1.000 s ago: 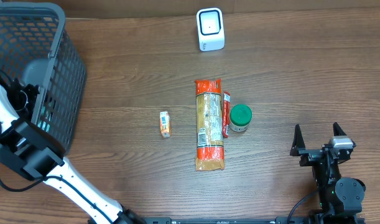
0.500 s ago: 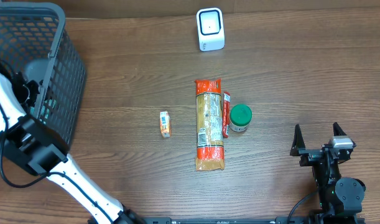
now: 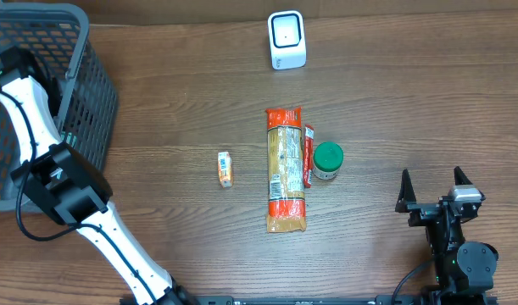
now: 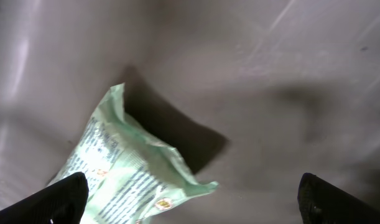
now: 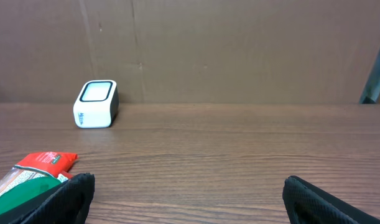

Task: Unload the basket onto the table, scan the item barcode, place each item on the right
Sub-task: 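Grasp the light-green wipes pack with the left gripper and lift it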

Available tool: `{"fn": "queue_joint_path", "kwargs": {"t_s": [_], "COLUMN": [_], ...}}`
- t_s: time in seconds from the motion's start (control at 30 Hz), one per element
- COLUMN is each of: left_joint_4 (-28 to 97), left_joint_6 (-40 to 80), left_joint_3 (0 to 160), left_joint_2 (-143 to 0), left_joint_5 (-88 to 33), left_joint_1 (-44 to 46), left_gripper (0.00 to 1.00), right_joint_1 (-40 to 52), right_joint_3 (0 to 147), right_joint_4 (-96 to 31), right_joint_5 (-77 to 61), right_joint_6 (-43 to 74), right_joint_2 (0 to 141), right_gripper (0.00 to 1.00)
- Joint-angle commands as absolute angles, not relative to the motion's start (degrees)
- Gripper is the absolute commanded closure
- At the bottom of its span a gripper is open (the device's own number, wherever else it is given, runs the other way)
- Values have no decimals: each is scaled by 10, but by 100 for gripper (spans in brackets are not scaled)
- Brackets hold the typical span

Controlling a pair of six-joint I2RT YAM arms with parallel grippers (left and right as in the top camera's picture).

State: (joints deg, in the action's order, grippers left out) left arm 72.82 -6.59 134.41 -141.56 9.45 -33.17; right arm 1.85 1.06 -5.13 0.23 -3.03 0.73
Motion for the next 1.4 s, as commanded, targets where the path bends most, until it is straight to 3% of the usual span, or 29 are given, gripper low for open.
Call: {"fn": "queue_joint_path", "kwargs": {"t_s": [0.0, 0.47, 0.63, 0.73, 0.77, 0.87, 0.97, 1.17, 1.37], "left_joint_4": [728, 692, 701, 709, 711, 713, 713, 724, 805], "left_joint_6": [-123, -104, -96, -96, -96, -96, -96, -96, -60], "left_joint_3": [1346, 1247, 1246, 1246, 1246, 1246, 1246, 1253, 1357], "left_joint_2": [-1427, -1427, -1427, -1427, -1427, -1427, -1427, -1427, -1427], "left_joint_5": [109, 137, 86, 65, 63, 59, -4, -53, -60], "left_joint_1": [-346, -389, -389, -388, -388, -386, -386, -386, -386], "left_gripper": [0, 0, 4, 12, 20, 59, 55, 88, 82], "right_joint_1": [15, 15, 15, 15, 15, 15, 15, 15, 15], "right_joint_3": [4, 4, 4, 4, 4, 4, 4, 4, 4], "right_joint_4": [-48, -48, -47, -48, -47, -48, -48, -48, -48], "right_joint_5": [3, 3, 3, 3, 3, 3, 3, 3, 3], "right_joint_6": [-31, -31, -31, -31, -30, -31, -31, -31, -31], "right_joint_2": [2, 2, 2, 2, 2, 2, 2, 2, 2], "right_gripper": [0, 0, 0, 0, 0, 0, 0, 0, 0]}}
